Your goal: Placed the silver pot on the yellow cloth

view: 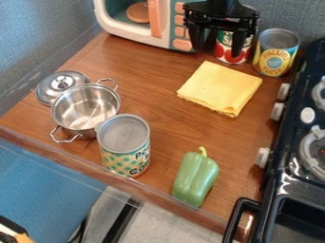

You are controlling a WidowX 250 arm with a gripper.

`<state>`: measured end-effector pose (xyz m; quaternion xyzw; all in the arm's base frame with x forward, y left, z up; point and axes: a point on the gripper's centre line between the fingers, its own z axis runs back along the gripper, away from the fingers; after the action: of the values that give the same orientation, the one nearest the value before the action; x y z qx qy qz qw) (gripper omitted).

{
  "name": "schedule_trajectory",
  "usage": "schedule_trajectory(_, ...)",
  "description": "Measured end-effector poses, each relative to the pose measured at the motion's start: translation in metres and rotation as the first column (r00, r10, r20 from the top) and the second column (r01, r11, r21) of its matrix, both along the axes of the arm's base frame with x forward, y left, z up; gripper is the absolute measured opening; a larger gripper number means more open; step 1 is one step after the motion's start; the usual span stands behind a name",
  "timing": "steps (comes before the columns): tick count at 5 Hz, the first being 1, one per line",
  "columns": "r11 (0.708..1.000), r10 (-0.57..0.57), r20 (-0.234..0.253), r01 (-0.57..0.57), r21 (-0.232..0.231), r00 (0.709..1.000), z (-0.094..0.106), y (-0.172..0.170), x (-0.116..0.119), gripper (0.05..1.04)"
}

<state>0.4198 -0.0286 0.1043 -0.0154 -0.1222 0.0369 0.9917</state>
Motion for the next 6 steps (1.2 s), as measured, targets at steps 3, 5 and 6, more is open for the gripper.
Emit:
schedule_trajectory(3, 0.999, 0.047, -0.086, -0.045, 0.03, 0.995, -0.031, 0.029, -0.045, 1.001)
schedule_trajectory(5, 0.991, 0.114, -0.092, -0.107, 0.077, 0.989, -0.025, 0.068, -0.094, 1.001)
schedule_trajectory(6, 0.986, 0.162, -0.129, -0.154, 0.068, 0.978, -0.032, 0.082, -0.114, 1.001)
